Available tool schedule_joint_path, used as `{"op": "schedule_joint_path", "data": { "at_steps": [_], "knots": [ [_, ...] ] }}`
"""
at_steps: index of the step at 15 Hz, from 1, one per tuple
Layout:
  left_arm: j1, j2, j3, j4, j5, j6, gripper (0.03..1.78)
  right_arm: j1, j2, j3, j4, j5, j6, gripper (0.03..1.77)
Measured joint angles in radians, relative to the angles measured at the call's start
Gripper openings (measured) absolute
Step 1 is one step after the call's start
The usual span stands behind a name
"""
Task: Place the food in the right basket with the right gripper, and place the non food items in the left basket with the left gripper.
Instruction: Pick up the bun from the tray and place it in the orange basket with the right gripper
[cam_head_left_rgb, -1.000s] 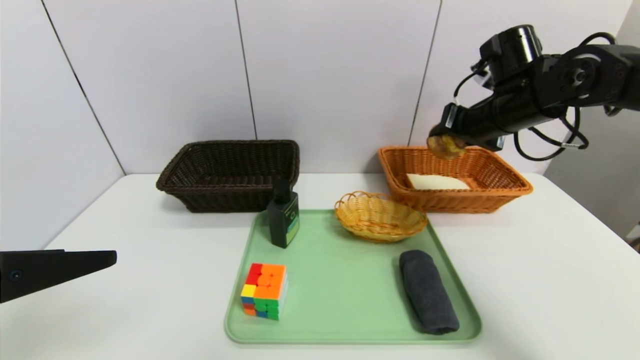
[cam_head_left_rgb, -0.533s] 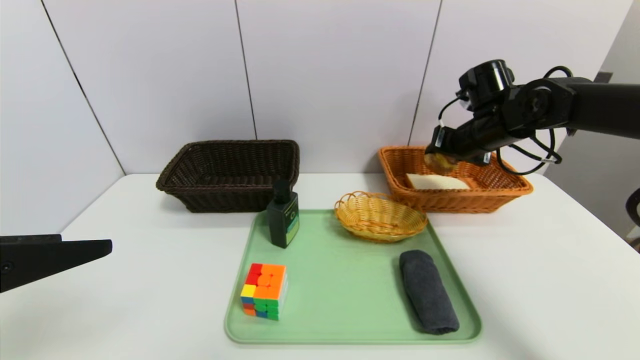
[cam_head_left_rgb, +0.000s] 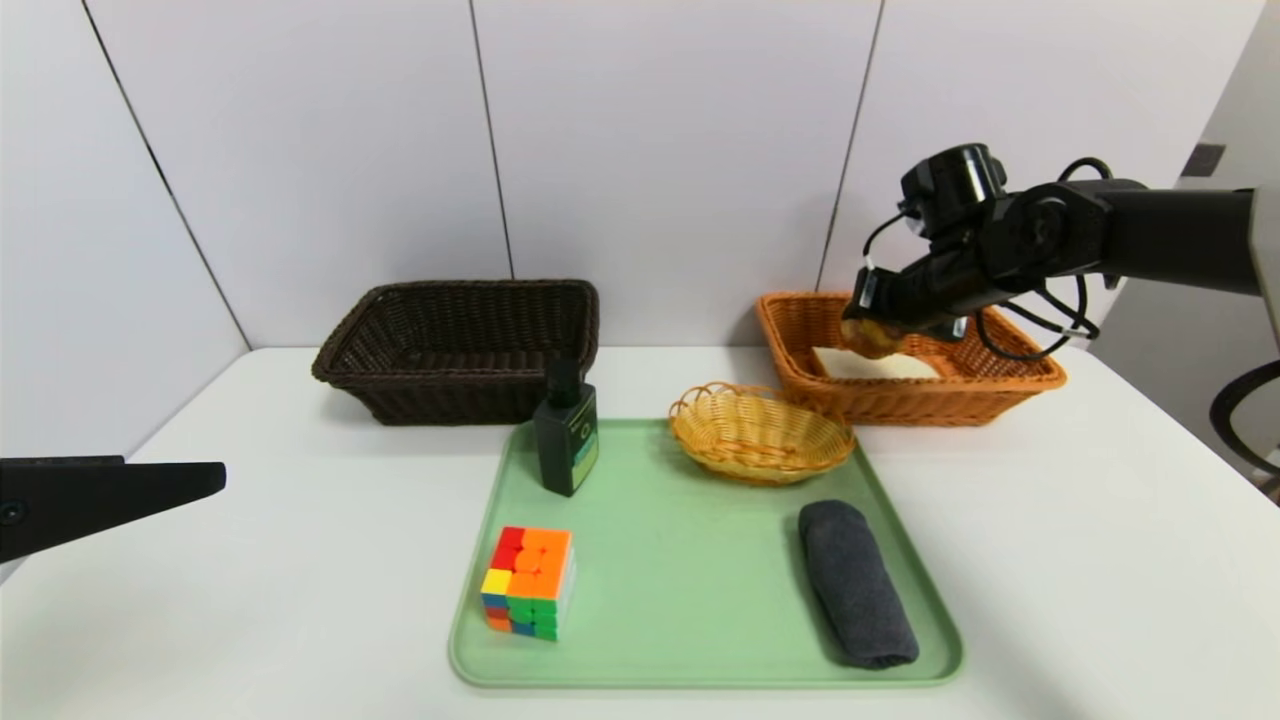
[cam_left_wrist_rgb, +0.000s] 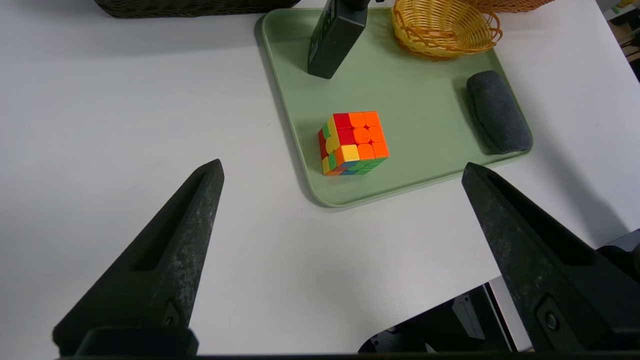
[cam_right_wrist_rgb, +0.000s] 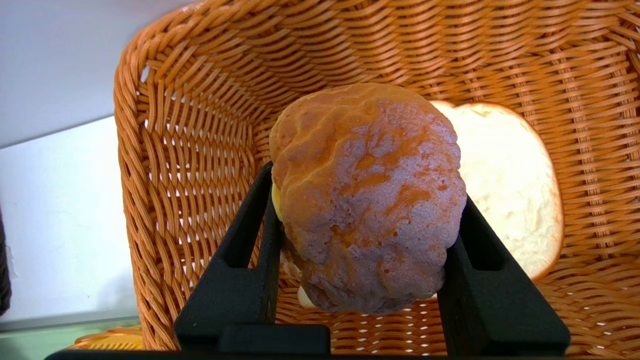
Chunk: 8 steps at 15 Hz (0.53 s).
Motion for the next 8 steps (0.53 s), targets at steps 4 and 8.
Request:
{"op": "schedule_joint_path", "data": {
  "at_steps": [4, 8],
  "knots": [
    [0.0, 0.002, 0.002, 0.0, -0.002, -0.001, 1.69, -0.001, 0.003, 0.0, 0.001, 0.0, 0.001, 0.84],
    [0.0, 0.002, 0.002, 0.0, -0.002, -0.003, 1.69, -0.001, 0.006, 0.002, 0.006, 0.0, -0.004, 0.98]
  ]
}}
